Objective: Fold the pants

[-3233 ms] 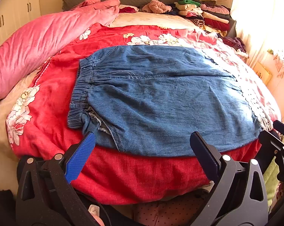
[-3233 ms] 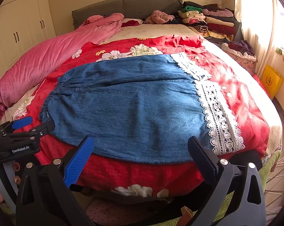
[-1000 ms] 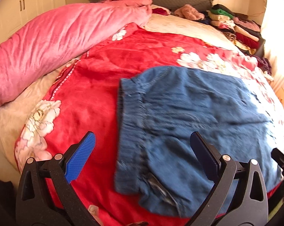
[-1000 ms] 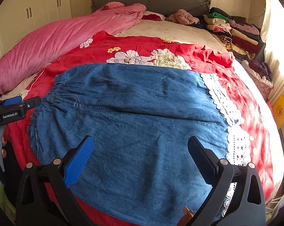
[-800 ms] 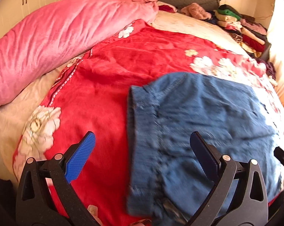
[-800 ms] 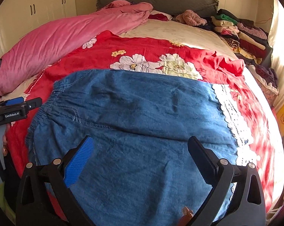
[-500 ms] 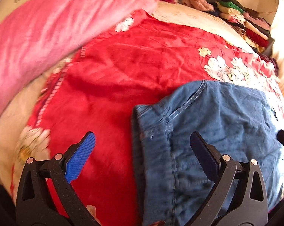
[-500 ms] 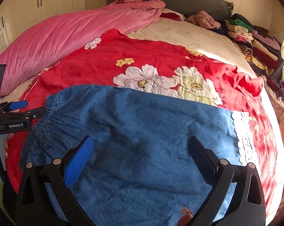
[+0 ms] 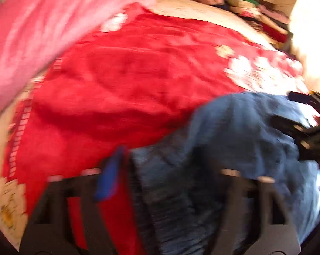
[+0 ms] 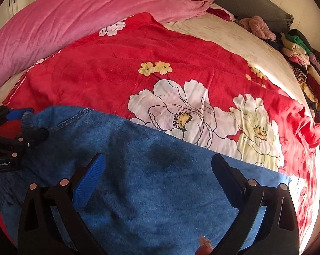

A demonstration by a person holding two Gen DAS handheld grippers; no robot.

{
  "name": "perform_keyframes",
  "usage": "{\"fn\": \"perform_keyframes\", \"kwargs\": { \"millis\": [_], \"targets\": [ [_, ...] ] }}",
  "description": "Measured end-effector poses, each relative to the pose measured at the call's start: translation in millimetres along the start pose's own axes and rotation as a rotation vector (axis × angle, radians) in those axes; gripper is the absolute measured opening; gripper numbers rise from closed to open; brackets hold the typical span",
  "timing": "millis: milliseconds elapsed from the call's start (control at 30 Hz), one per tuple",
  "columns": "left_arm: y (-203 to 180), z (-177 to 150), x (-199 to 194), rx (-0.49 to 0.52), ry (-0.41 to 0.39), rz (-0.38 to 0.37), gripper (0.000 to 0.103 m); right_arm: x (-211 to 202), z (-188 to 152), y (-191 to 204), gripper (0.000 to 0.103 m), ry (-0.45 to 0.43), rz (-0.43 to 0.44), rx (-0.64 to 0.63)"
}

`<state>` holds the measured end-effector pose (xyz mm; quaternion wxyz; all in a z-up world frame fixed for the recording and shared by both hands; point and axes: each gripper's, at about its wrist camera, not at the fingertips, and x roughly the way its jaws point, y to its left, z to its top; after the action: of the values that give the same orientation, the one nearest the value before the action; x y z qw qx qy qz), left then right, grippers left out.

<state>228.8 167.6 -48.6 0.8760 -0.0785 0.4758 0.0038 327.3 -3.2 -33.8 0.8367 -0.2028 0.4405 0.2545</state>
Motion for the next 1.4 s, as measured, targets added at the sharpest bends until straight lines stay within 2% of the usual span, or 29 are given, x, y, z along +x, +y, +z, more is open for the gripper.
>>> {"fn": "perform_keyframes", "kwargs": {
  "millis": [67,133,367,433,467,533,567,600,633,667,800,1000,1233,1400],
  "targets": [
    [-4,-3,-3,0.030,-0.027,0.027,0.035,3,1,1,0.099,-0.003,0.000,-0.018],
    [-5,-5,-13,0.028,-0.066,0.017,0.031,6,3,2,0.099,0.007,0.008,-0.048],
    [-21,-18,-67,0.059,-0.212,-0.014,0.027,0,11,22,0.099,-0.033,-0.035,-0.219],
    [-26,-22,-76,0.067,-0.235,-0.015,0.027,0,12,28,0.094,-0.040,-0.029,-0.268],
    [-28,-25,-79,0.074,-0.242,-0.009,0.027,1,12,30,0.088,-0.039,-0.014,-0.283],
    [-32,-31,-83,0.091,-0.252,0.007,0.027,2,11,34,0.056,-0.032,0.035,-0.289],
    [-33,-31,-82,0.094,-0.252,0.013,0.027,2,10,37,0.048,-0.032,0.048,-0.286],
    [-32,-32,-82,0.096,-0.251,0.023,0.027,2,7,38,0.028,-0.033,0.058,-0.283],
    [-31,-33,-81,0.098,-0.250,0.030,0.027,0,5,40,0.016,-0.035,0.079,-0.278],
    [-31,-34,-80,0.099,-0.249,0.039,0.027,-3,1,41,0.014,-0.047,0.090,-0.271],
    [-24,-35,-83,0.093,-0.248,0.052,0.027,-28,-14,31,0.009,-0.103,0.148,-0.183],
    [-34,-45,-96,0.119,-0.263,0.050,0.027,-88,-49,16,0.009,-0.199,0.235,-0.062],
    [-41,-61,-118,0.134,-0.279,0.055,0.030,-137,-98,25,0.008,-0.234,0.354,0.014],
    [-38,-81,-133,0.119,-0.266,0.023,0.031,-167,-133,46,0.008,-0.256,0.401,0.005]
  ]
}}
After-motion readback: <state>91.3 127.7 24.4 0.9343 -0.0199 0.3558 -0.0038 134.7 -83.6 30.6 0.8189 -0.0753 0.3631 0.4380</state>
